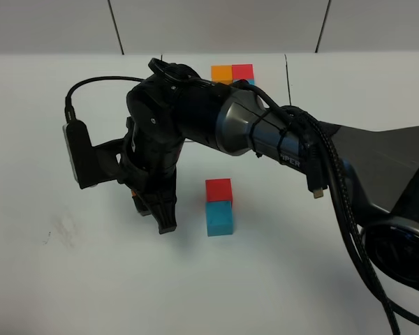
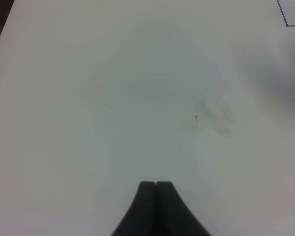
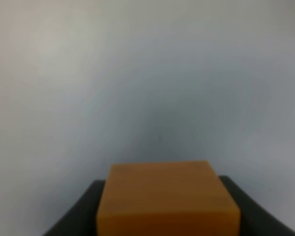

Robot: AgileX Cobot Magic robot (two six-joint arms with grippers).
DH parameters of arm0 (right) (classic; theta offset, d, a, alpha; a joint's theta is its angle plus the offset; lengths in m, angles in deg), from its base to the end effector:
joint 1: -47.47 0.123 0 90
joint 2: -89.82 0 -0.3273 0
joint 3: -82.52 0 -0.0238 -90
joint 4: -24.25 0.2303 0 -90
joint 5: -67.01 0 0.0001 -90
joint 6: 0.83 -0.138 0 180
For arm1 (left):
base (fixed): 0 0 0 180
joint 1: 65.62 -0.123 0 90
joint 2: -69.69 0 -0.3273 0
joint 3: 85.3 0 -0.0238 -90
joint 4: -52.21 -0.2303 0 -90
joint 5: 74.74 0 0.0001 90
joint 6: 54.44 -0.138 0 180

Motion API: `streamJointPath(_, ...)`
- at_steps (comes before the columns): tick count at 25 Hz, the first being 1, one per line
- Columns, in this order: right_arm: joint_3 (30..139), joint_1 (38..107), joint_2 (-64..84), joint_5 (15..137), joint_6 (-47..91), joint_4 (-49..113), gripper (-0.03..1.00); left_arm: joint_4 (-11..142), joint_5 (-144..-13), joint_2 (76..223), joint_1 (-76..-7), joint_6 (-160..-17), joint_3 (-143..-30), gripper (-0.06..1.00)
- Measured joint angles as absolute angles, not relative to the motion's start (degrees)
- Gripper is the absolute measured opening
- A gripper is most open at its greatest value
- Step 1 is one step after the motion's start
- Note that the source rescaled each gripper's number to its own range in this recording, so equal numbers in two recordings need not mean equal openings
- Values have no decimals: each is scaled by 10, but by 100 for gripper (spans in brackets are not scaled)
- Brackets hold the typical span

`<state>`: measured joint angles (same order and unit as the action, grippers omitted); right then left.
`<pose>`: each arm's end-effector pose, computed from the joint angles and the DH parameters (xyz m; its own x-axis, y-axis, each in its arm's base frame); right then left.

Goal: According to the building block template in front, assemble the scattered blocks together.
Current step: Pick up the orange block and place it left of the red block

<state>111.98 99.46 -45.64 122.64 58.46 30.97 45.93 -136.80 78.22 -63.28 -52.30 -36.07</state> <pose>0.3004 0.4060 0.1817 0.3310 -0.9083 -0.2558 -0.9361 -0.2819 -0.2103 -0.0217 0.0142 0.2464 -0.4953 0.0343 -0.8681 -0.0362 0.9975 0.0601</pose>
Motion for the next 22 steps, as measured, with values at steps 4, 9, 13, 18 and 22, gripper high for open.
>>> streamJointPath(4, 1120, 991, -468, 1227, 563, 321, 43, 459, -1368, 782, -633, -523, -360, 0)
streamJointPath(9, 1121, 987, -468, 1211, 521, 321, 43, 459, -1368, 782, -633, -523, -360, 0)
streamJointPath(13, 1122, 980, -470, 1207, 500, 320, 43, 459, -1368, 782, -633, -523, -360, 0)
streamJointPath(18, 1123, 974, -484, 1207, 481, 321, 43, 459, -1368, 782, -633, -523, -360, 0)
streamJointPath(22, 1123, 968, -500, 1206, 474, 321, 43, 459, -1368, 782, -633, -523, -360, 0)
